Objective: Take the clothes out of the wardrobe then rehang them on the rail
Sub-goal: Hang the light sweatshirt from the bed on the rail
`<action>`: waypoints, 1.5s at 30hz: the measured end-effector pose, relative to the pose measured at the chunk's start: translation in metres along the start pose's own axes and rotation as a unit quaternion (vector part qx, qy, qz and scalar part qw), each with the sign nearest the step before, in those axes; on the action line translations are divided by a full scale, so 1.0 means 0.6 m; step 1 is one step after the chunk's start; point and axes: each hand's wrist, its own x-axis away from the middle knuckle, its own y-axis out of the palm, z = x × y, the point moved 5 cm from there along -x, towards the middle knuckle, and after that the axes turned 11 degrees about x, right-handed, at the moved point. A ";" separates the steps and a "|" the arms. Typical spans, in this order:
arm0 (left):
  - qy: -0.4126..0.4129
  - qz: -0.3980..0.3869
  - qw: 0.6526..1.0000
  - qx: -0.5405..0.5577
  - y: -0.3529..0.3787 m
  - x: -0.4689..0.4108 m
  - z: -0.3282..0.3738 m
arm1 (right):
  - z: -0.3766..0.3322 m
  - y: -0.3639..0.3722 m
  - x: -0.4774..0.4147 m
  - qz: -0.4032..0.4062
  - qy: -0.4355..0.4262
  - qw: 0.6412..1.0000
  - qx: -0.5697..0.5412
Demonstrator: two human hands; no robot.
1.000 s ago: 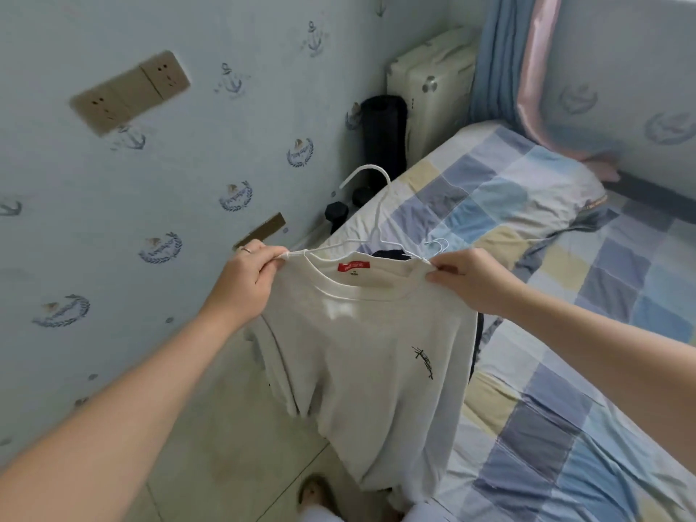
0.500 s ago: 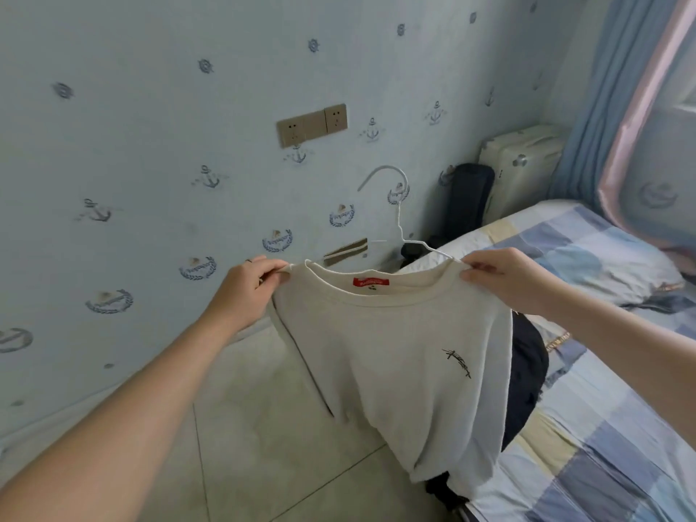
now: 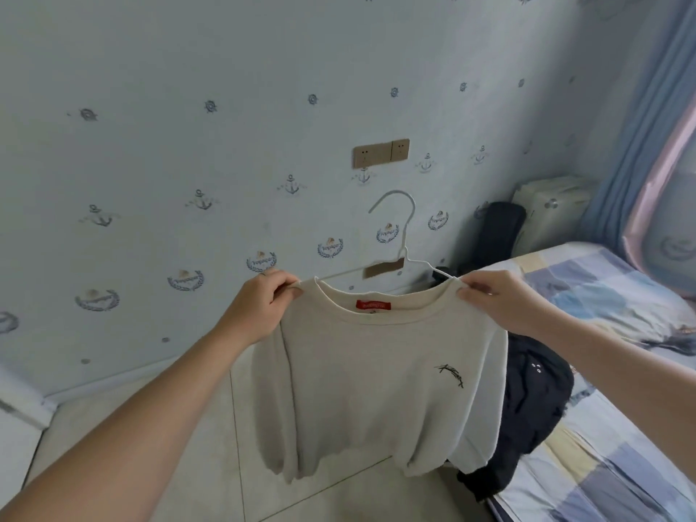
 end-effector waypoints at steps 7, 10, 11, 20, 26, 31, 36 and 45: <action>-0.058 0.053 0.997 -0.023 -0.044 0.179 0.007 | -0.081 0.038 0.103 0.004 -0.055 0.998 0.011; -0.070 0.073 0.994 -0.029 -0.045 0.274 0.036 | -0.096 0.047 0.175 -0.008 -0.070 0.998 0.004; -0.071 0.078 0.994 -0.033 -0.043 0.307 0.050 | -0.099 0.048 0.203 -0.009 -0.076 0.997 0.002; -0.038 0.152 0.983 -0.093 -0.048 0.572 0.203 | -0.134 0.011 0.439 0.049 -0.129 0.990 -0.011; -0.005 0.204 0.970 -0.133 -0.102 0.680 0.333 | -0.195 -0.056 0.540 0.071 -0.171 0.982 -0.036; 0.038 0.277 0.945 -0.173 -0.196 0.765 0.454 | -0.299 -0.144 0.599 0.104 -0.242 0.963 -0.056; 0.092 0.382 0.887 -0.242 -0.323 0.857 0.571 | -0.439 -0.234 0.656 0.164 -0.317 0.929 -0.100; 0.151 0.512 0.766 -0.358 -0.572 1.045 0.741 | -0.741 -0.335 0.776 0.197 -0.438 0.862 -0.161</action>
